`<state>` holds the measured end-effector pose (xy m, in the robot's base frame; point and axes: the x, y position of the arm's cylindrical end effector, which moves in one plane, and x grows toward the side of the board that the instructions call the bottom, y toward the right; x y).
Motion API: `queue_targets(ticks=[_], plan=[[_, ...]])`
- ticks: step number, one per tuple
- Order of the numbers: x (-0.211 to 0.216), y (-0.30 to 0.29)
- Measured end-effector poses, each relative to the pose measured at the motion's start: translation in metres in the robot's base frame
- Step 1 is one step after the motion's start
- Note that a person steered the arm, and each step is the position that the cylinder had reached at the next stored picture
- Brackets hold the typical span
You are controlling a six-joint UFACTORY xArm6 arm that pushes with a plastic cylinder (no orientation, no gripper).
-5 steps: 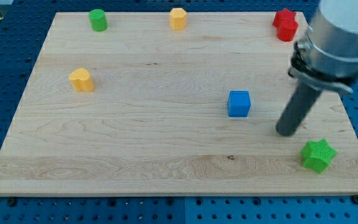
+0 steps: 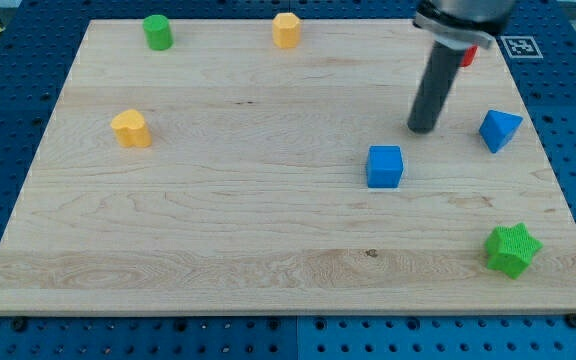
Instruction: Move the yellow hexagon to the center
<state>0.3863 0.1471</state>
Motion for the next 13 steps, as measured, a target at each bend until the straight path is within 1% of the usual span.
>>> queue_targets(ticks=[2,3,4,5,6,7,8,9,11,12,13], plan=[[-0.012,-0.006],[-0.052,-0.027],[-0.076,-0.038],[-0.085,-0.038],[-0.136,-0.043],[-0.164,-0.05],[-0.179,-0.08],[-0.194,-0.133],[-0.191,-0.159],[-0.184,-0.173],[-0.168,-0.176]])
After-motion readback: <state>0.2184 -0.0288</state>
